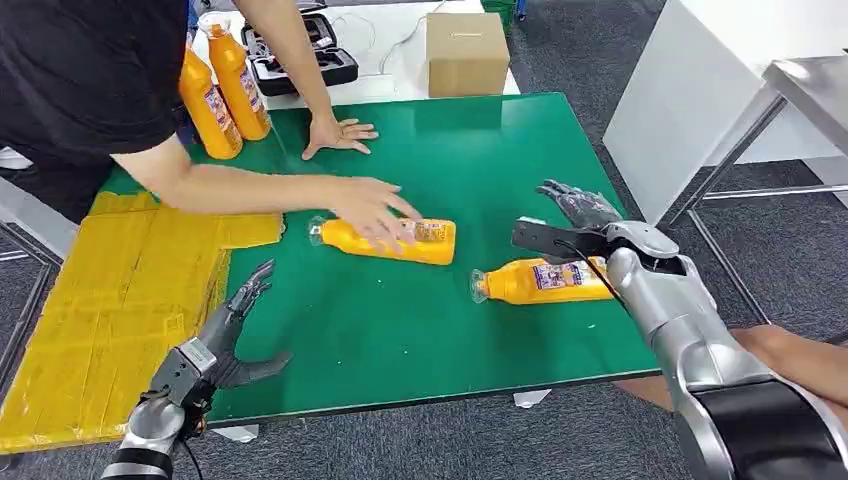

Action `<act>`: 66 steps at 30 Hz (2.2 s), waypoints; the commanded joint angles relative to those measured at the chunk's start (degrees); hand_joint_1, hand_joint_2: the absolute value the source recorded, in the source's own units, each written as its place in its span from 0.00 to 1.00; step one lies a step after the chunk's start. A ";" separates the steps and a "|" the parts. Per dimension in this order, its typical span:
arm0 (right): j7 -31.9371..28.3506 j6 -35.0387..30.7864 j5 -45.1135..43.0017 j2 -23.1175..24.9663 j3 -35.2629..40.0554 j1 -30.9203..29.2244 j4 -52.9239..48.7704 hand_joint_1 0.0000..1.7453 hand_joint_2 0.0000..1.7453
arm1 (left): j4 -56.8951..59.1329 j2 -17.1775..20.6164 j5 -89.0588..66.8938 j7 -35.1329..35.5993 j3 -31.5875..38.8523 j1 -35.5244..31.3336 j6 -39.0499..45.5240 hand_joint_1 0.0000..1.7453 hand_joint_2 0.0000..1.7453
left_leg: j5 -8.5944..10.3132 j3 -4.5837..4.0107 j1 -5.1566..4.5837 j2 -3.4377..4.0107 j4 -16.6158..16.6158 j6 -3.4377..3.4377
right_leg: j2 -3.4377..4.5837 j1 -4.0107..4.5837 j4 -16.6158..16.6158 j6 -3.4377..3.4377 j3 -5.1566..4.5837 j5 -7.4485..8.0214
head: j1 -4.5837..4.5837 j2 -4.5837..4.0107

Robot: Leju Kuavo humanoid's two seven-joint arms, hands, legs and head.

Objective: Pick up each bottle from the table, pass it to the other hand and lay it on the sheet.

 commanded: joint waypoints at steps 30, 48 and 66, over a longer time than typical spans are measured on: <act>-0.45 7.58 -23.81 -16.74 11.43 27.84 -50.48 0.00 1.00 | -3.15 -1.13 -0.56 -0.72 6.44 4.65 0.94 0.00 1.00 | -0.52 0.25 -0.05 -0.01 0.09 -0.05 | -0.04 -0.03 0.10 -0.08 0.25 -0.47 | 0.00 0.00; 6.89 4.56 -11.47 -19.61 15.01 21.25 -39.16 0.00 1.00 | -4.31 -1.28 -0.78 -0.65 6.60 4.91 0.71 0.00 1.00 | -0.49 0.33 -0.02 0.11 0.02 -0.03 | 0.07 0.00 -0.02 -0.06 0.32 -0.37 | -0.02 0.00; 6.28 5.89 -11.66 -19.27 14.41 17.00 -31.43 0.00 1.00 | -3.75 -0.86 -0.39 -0.53 6.29 4.58 0.24 0.00 1.00 | -0.36 0.16 -0.05 0.08 -0.01 0.01 | 0.05 -0.04 -0.03 -0.01 0.16 -0.28 | -0.04 0.00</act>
